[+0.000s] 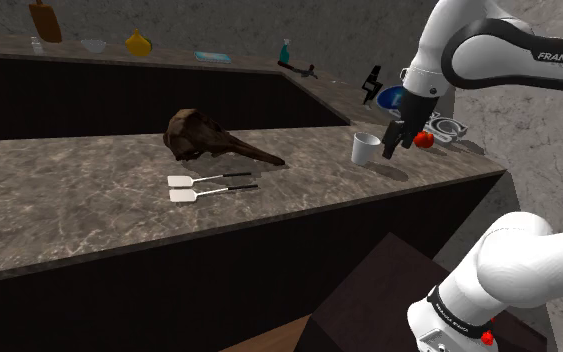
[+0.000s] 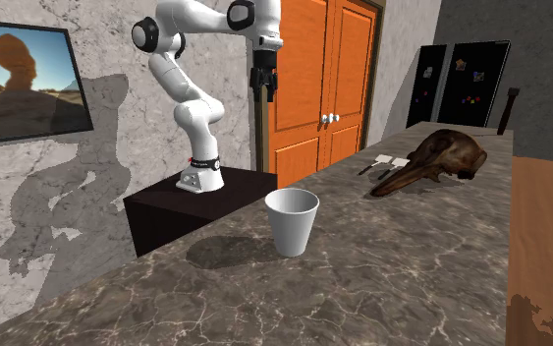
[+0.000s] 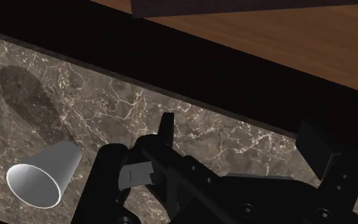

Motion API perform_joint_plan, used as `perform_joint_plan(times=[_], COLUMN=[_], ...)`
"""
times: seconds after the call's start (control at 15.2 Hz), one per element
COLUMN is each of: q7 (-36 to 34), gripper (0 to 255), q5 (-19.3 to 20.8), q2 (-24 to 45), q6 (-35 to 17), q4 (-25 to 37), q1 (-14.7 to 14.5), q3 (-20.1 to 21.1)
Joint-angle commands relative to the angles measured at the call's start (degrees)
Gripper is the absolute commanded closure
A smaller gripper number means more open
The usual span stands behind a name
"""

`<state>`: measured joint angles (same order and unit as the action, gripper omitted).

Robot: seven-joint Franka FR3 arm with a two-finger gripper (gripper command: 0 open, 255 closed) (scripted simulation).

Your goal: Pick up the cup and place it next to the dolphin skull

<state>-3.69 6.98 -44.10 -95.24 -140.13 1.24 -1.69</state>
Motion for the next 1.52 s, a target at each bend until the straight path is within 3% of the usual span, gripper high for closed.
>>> perform_joint_plan(times=[0.0, 0.79, 1.45], q7=[0.0, 9.5, 18.0], gripper=[0, 0, 0], q5=[0.0, 7.1, 6.7], q2=[0.0, 20.1, 40.3], q6=[0.0, -15.7, -24.9], q4=[0.0, 5.9, 18.5], q1=[0.0, 3.9, 6.1], q3=[0.0, -9.4, -15.5])
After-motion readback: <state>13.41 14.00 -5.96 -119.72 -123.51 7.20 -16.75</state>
